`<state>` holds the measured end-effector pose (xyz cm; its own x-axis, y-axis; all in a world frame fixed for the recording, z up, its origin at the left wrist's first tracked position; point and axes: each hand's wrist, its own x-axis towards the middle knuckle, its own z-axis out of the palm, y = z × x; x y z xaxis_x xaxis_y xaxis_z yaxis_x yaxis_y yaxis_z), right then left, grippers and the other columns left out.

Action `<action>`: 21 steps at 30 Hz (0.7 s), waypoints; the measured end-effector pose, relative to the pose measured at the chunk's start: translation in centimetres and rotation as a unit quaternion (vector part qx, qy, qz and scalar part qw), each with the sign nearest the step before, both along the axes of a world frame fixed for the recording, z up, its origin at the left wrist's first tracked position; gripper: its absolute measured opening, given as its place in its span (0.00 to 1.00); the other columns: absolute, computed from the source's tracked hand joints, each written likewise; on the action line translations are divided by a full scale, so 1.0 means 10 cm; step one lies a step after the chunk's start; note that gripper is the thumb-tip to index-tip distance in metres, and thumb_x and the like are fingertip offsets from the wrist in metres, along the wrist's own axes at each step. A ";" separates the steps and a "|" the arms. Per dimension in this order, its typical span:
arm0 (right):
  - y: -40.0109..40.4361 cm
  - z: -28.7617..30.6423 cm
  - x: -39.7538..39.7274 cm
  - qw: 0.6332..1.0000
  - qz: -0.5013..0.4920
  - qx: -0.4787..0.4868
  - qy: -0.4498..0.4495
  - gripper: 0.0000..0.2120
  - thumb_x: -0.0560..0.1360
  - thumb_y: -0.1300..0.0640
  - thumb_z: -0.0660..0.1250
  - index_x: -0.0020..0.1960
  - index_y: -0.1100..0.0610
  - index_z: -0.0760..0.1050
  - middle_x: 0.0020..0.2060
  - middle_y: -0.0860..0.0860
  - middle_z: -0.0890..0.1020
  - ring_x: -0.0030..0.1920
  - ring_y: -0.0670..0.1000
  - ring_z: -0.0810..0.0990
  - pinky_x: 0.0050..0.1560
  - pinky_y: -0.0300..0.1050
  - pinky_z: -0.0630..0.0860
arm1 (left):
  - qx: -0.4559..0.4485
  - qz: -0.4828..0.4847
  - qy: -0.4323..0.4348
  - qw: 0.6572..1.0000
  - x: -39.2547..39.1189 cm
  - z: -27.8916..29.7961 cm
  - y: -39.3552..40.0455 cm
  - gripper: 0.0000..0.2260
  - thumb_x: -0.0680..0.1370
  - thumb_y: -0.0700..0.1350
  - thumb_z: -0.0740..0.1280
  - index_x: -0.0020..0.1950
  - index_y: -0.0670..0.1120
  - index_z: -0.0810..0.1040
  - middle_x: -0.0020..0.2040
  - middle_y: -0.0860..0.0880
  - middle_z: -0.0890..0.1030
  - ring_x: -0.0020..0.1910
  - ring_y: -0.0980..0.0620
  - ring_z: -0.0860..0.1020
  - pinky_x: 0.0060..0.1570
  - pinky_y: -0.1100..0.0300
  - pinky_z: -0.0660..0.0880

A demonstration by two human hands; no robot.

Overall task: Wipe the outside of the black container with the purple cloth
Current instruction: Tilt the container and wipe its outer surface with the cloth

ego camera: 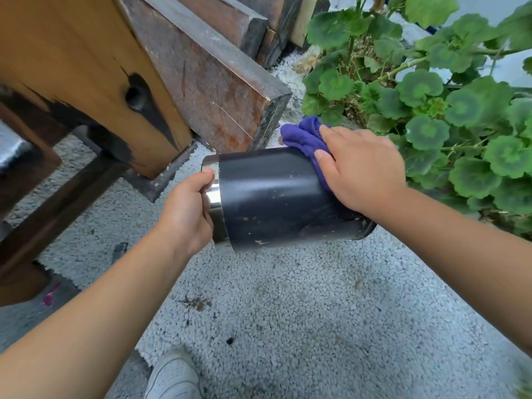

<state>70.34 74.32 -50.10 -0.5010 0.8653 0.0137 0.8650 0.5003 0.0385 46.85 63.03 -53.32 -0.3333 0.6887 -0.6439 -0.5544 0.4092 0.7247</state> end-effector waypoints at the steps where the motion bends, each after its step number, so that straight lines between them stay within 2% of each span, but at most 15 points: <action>1: -0.02 -0.01 0.00 1.000 0.001 0.001 0.002 0.25 0.81 0.43 0.51 0.73 0.53 0.66 0.65 0.52 0.77 0.60 0.60 0.76 0.57 0.55 0.70 | -0.020 -0.038 -0.036 0.998 -0.03 0.06 0.03 0.14 0.77 0.46 0.62 0.49 0.43 0.85 0.50 0.44 0.86 0.50 0.44 0.85 0.54 0.53 0.80; 2: -0.04 -0.02 -0.01 1.000 0.006 0.002 0.002 0.25 0.80 0.44 0.50 0.73 0.53 0.66 0.65 0.52 0.77 0.60 0.60 0.76 0.58 0.55 0.71 | -0.040 -0.075 -0.060 0.995 -0.06 0.10 0.06 0.18 0.76 0.47 0.62 0.59 0.41 0.83 0.59 0.41 0.83 0.59 0.39 0.81 0.61 0.43 0.76; 3: -0.08 -0.03 -0.02 1.000 0.011 0.002 0.003 0.26 0.80 0.44 0.50 0.73 0.53 0.66 0.65 0.52 0.77 0.59 0.60 0.76 0.58 0.55 0.71 | -0.053 -0.101 -0.065 0.991 -0.09 0.12 0.09 0.20 0.75 0.49 0.63 0.63 0.41 0.80 0.63 0.40 0.81 0.62 0.37 0.79 0.63 0.38 0.73; 4: -0.12 -0.03 -0.04 1.000 0.016 0.000 0.010 0.26 0.80 0.44 0.49 0.73 0.53 0.66 0.65 0.52 0.77 0.59 0.61 0.76 0.57 0.55 0.71 | -0.060 -0.113 -0.060 0.990 -0.10 0.15 0.13 0.20 0.76 0.50 0.65 0.63 0.42 0.80 0.62 0.41 0.82 0.61 0.37 0.80 0.61 0.37 0.74; 6: -0.21 -0.02 -0.08 0.999 0.032 -0.003 0.032 0.26 0.79 0.44 0.50 0.73 0.53 0.67 0.65 0.52 0.77 0.58 0.61 0.76 0.57 0.56 0.72 | -0.080 -0.134 -0.060 0.986 -0.07 0.19 0.18 0.15 0.77 0.51 0.67 0.58 0.44 0.82 0.54 0.42 0.85 0.51 0.40 0.84 0.49 0.40 0.81; 8: -0.35 -0.01 -0.16 0.997 0.063 -0.008 0.035 0.26 0.79 0.43 0.52 0.74 0.52 0.66 0.67 0.52 0.76 0.59 0.60 0.75 0.56 0.56 0.72 | -0.075 -0.144 -0.088 0.983 -0.03 0.17 0.15 0.12 0.77 0.47 0.68 0.56 0.42 0.81 0.48 0.41 0.86 0.43 0.42 0.86 0.38 0.46 0.82; 10: -0.56 -0.05 -0.25 0.993 0.108 -0.016 0.039 0.26 0.79 0.43 0.54 0.74 0.51 0.66 0.68 0.52 0.74 0.59 0.60 0.74 0.55 0.56 0.72 | -0.047 -0.137 -0.100 0.984 0.00 0.09 0.01 0.13 0.73 0.44 0.69 0.56 0.41 0.81 0.45 0.40 0.86 0.39 0.43 0.86 0.35 0.50 0.82; 12: -0.74 -0.08 -0.32 0.987 0.149 -0.025 0.056 0.25 0.78 0.43 0.56 0.73 0.51 0.67 0.68 0.52 0.74 0.59 0.60 0.74 0.54 0.57 0.72 | -0.005 -0.135 -0.084 0.987 0.00 0.00 -0.16 0.16 0.69 0.43 0.70 0.56 0.41 0.81 0.46 0.40 0.86 0.40 0.43 0.85 0.38 0.52 0.82; 16: -0.77 -0.10 -0.32 0.982 0.182 -0.035 0.044 0.26 0.78 0.44 0.55 0.73 0.52 0.66 0.68 0.52 0.74 0.59 0.58 0.74 0.55 0.55 0.73 | 0.037 -0.115 -0.019 0.993 -0.07 -0.15 -0.36 0.16 0.68 0.40 0.71 0.56 0.44 0.82 0.50 0.40 0.85 0.46 0.42 0.83 0.52 0.48 0.78; 19: -0.59 -0.07 -0.27 0.990 0.129 -0.053 0.025 0.25 0.78 0.44 0.54 0.73 0.51 0.67 0.68 0.50 0.75 0.60 0.57 0.76 0.56 0.54 0.74 | 0.025 -0.098 -0.001 0.995 -0.15 -0.20 -0.43 0.14 0.68 0.43 0.70 0.52 0.46 0.85 0.48 0.44 0.87 0.44 0.45 0.85 0.54 0.48 0.77; 21: -0.45 -0.04 -0.22 0.994 0.076 -0.071 0.018 0.25 0.78 0.43 0.53 0.72 0.50 0.67 0.68 0.49 0.76 0.59 0.58 0.76 0.56 0.53 0.74 | 0.021 -0.103 0.003 0.994 -0.18 -0.20 -0.46 0.15 0.68 0.44 0.70 0.53 0.46 0.84 0.48 0.45 0.87 0.44 0.45 0.85 0.54 0.46 0.77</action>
<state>68.18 69.79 -50.49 -0.6281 0.7737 -0.0835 0.7782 0.6240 -0.0712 45.05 58.45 -55.32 -0.1860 0.7690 -0.6116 -0.4580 0.4828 0.7464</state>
